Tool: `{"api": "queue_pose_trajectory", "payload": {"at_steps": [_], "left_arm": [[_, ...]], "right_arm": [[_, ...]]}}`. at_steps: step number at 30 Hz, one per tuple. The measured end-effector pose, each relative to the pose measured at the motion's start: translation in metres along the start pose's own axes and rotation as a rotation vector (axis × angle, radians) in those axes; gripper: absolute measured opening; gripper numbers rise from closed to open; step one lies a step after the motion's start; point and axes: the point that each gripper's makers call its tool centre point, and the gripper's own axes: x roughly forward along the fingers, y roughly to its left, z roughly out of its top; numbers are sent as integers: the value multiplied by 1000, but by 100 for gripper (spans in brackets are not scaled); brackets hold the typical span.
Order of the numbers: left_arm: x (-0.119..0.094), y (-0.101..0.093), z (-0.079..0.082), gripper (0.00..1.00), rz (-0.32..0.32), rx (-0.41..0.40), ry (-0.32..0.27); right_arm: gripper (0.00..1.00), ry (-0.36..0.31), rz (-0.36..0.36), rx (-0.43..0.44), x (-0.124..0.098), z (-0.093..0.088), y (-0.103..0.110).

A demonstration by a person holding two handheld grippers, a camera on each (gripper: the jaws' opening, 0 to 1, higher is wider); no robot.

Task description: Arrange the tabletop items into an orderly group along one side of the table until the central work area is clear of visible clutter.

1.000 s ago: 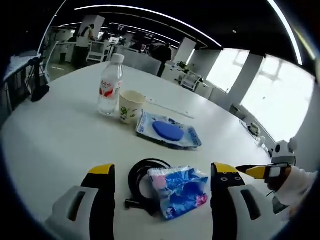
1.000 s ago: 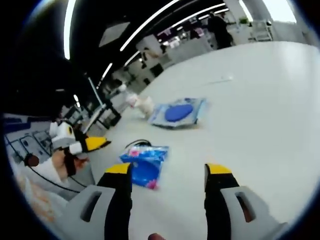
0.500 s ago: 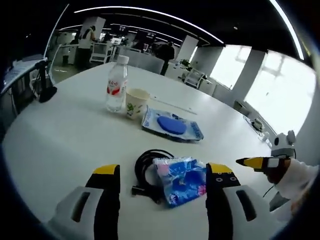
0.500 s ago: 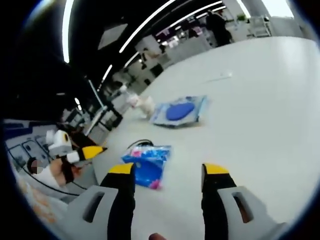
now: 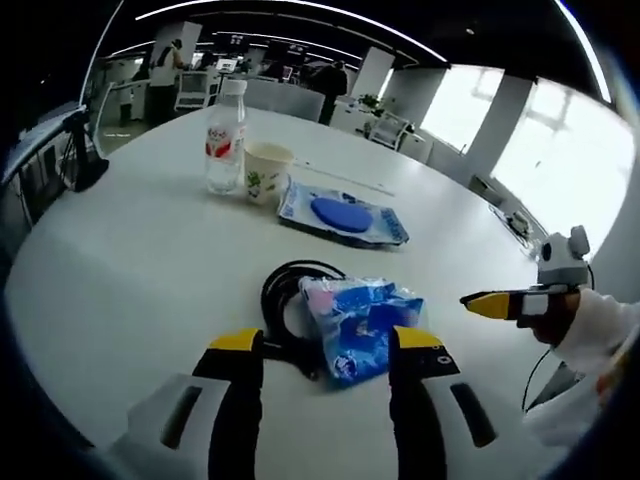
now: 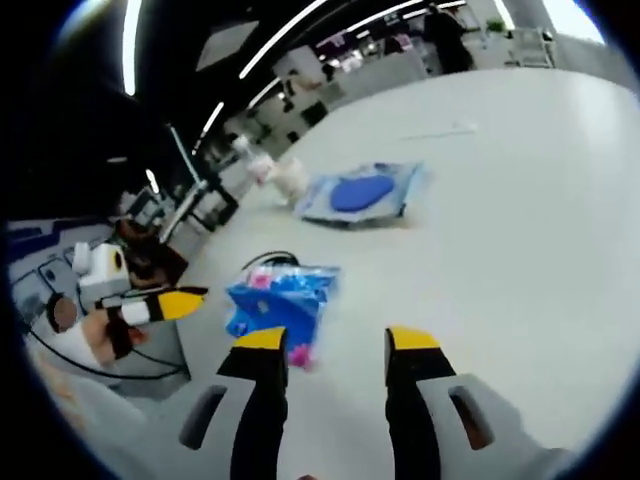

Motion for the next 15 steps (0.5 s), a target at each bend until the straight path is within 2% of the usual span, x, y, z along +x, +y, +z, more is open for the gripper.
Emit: {"api": "queue_pose_trajectory", "payload": {"at_steps": [2, 6, 10, 15], "left_arm": [[4, 0, 1, 39, 4, 8, 0], [12, -2, -2, 39, -4, -8, 22], [17, -7, -11, 36, -6, 26, 61], [21, -11, -26, 33, -12, 52, 119]], "right_arm": [[36, 11, 2, -15, 6, 3, 1], [36, 47, 37, -19, 18, 1, 10], [31, 79, 17, -44, 28, -5, 9], [30, 108, 23, -19, 37, -10, 12]]}}
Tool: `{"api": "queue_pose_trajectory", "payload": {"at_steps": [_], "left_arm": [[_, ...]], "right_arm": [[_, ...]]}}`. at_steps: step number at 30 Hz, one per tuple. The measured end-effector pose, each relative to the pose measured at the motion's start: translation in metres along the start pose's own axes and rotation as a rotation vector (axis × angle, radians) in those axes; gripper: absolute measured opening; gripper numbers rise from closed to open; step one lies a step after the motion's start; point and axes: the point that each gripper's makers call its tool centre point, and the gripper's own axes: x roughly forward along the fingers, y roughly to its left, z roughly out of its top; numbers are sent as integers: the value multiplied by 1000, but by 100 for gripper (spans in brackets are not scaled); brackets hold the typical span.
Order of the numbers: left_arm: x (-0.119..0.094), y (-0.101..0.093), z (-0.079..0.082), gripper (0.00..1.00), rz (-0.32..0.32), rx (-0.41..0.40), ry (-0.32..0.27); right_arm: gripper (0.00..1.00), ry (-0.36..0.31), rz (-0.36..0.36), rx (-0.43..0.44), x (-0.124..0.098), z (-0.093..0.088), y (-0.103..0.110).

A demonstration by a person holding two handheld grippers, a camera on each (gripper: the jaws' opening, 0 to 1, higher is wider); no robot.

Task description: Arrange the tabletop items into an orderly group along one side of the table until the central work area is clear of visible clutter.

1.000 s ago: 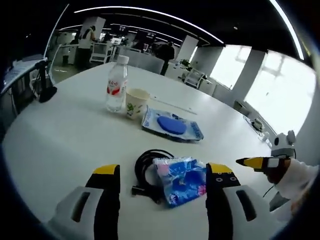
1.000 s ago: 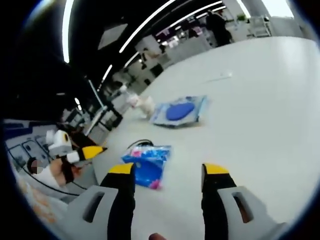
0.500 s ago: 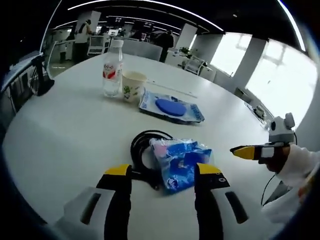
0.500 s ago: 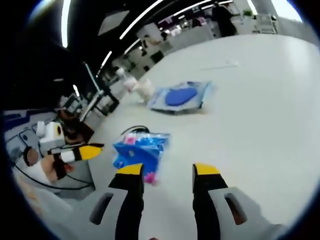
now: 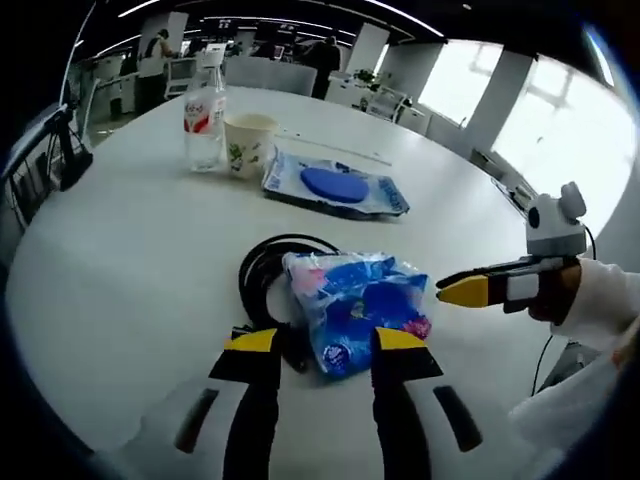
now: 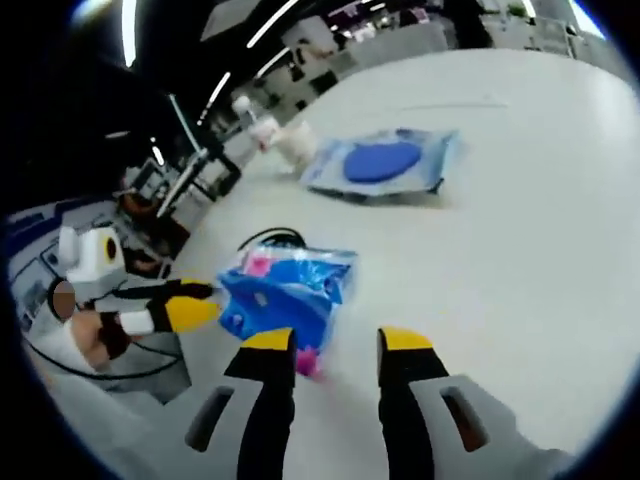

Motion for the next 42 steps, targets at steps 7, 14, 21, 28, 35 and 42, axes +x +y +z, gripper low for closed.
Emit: {"api": "queue_pose_trajectory", "payload": {"at_steps": [7, 14, 21, 28, 35, 42], "left_arm": [[2, 2, -6, 20, 12, -13, 14], [2, 1, -13, 6, 15, -24, 38], [4, 3, -16, 0, 16, -35, 45], [1, -8, -3, 0, -31, -55, 3], [8, -33, 6, 0, -102, 2, 8], [12, -63, 9, 0, -191, 61, 30]], "right_arm": [[26, 60, -1, -22, 16, -15, 2], [7, 81, 4, -38, 22, -20, 5], [0, 55, 0, -20, 15, -17, 3], [0, 15, 16, 61, -1, -13, 0], [0, -32, -6, 81, -25, -9, -12], [0, -104, -31, 121, -60, -9, -25]]}}
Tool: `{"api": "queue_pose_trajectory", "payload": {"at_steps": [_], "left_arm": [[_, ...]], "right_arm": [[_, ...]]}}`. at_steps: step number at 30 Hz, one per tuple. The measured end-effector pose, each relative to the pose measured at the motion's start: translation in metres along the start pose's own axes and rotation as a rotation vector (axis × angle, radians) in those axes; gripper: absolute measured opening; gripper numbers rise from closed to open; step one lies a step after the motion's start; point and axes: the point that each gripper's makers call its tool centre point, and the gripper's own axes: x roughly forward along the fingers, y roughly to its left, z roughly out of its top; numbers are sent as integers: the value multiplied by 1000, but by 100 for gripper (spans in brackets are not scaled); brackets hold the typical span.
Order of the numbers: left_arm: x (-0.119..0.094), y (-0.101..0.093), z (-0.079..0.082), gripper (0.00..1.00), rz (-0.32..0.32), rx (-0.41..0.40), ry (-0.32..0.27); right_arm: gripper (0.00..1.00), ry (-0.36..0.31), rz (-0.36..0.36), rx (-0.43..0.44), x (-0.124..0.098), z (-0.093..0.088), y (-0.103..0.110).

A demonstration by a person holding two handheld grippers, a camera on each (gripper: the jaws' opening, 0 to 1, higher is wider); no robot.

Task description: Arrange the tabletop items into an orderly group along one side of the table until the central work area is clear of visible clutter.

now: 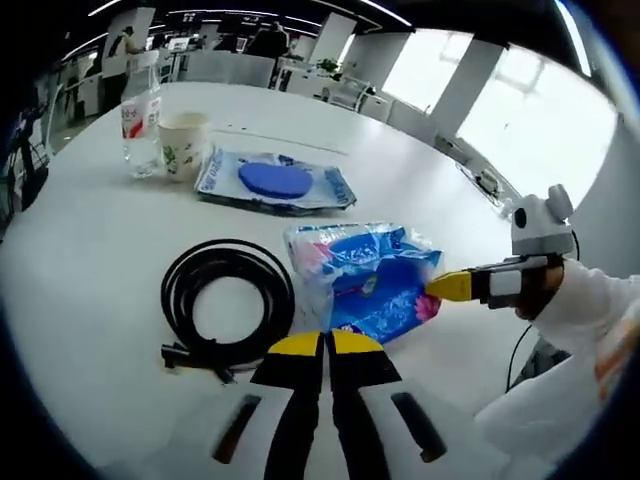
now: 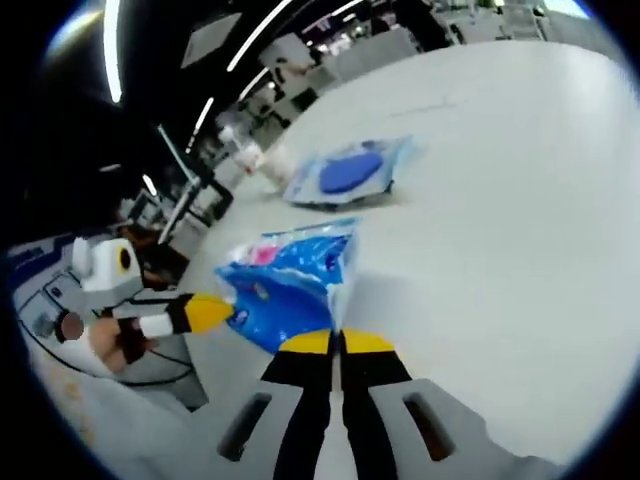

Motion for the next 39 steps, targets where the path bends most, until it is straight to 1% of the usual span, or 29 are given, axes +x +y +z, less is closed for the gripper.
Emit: {"api": "queue_pose_trajectory", "payload": {"at_steps": [1, 3, 8, 11, 12, 14, 18, 23, 28, 31, 33, 36, 39], "left_arm": [[2, -5, 1, 0, -14, 11, 3], [6, -14, 2, 0, -39, 60, 24], [16, -33, 10, 0, -87, 109, 42], [20, -49, 14, 0, -136, 128, 44], [21, -58, 15, 0, -162, 143, 47], [22, -69, 13, 0, -193, 173, 62], [25, -82, 4, 0, -229, 237, 99], [25, -84, 3, 0, -239, 250, 107], [27, -82, 3, 0, -229, 265, 124], [30, -80, 10, 0, -225, 264, 126], [34, -80, 18, 0, -224, 267, 121], [40, -79, 35, 0, -223, 258, 106], [46, -79, 48, 0, -226, 256, 93]], "right_arm": [[0, -13, -7, 11, -4, 1, -2], [0, -26, -14, 26, -11, 3, -5], [0, -55, -49, 36, -33, 5, -14], [0, -108, -75, 112, -54, 8, -23], [0, -118, -85, 124, -59, 8, -26], [0, -128, -102, 136, -68, 7, -31], [0, -138, -123, 155, -80, 2, -35], [0, -134, -129, 173, -82, -1, -37], [0, -118, -130, 151, -76, 3, -37], [0, -112, -130, 142, -74, 8, -40], [0, -111, -131, 138, -73, 13, -42], [0, -120, -133, 130, -73, 26, -46], [0, -132, -139, 130, -73, 38, -49]]}}
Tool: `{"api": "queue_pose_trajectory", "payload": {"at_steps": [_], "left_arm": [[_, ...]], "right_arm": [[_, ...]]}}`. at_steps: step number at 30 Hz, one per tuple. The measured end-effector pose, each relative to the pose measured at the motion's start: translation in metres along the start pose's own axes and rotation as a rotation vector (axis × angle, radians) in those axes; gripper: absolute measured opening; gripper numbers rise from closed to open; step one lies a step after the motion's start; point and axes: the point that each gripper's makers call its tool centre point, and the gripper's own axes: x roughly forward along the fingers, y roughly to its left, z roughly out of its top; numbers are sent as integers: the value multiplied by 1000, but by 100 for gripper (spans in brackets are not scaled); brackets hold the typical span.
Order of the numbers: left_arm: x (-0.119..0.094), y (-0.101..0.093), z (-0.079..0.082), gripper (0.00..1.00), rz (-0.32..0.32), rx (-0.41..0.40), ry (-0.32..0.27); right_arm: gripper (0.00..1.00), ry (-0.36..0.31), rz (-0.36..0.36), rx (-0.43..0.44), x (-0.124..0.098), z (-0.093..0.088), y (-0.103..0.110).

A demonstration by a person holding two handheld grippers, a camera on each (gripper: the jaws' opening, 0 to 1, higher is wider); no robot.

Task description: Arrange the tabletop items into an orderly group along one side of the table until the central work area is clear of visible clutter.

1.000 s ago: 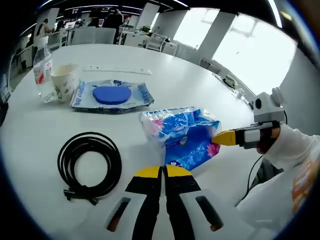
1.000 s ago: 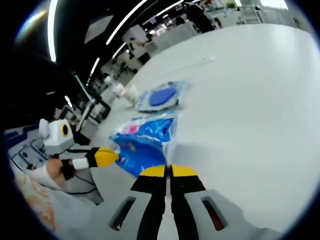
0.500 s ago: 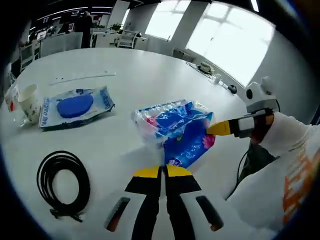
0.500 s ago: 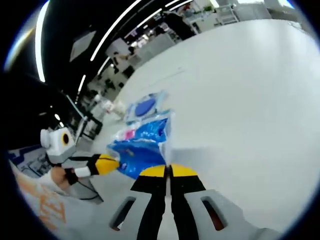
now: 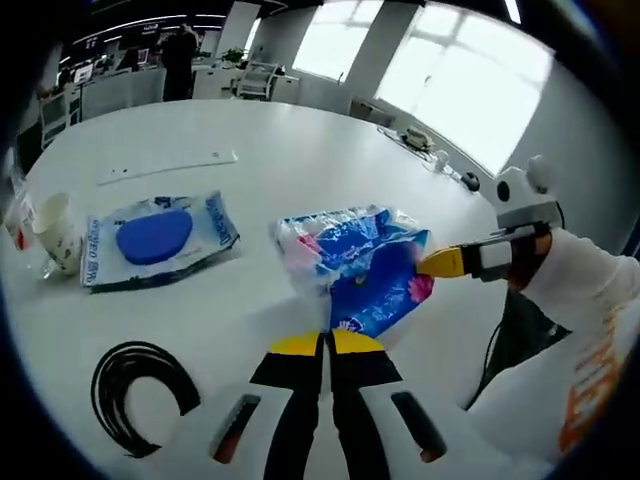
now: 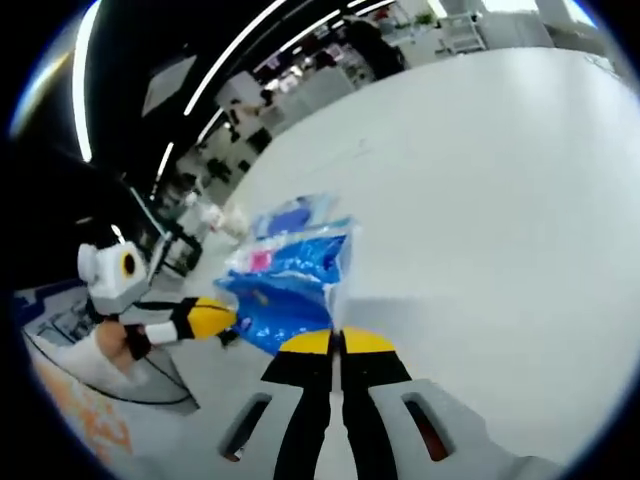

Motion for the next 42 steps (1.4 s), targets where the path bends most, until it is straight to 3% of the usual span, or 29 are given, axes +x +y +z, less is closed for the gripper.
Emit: {"api": "queue_pose_trajectory", "payload": {"at_steps": [10, 17, 20, 22, 31, 42], "left_arm": [[12, 9, 37, 0, 9, 45, -3], [28, 17, 63, 0, 9, 32, 3], [31, 20, 75, 0, 30, 49, -4], [35, 25, 81, 0, 36, 18, -8], [60, 43, 73, 0, 82, -49, 41], [89, 69, 64, 0, 131, -205, 64]], "right_arm": [[0, -5, -19, -28, 9, 32, -8], [0, -49, -50, -35, 18, 70, -19], [0, -75, -67, -32, 23, 79, -22], [0, -88, -80, -34, 26, 83, -24], [0, -99, -141, -20, 52, 89, -41], [0, -88, -182, 6, 81, 90, -65]]}}
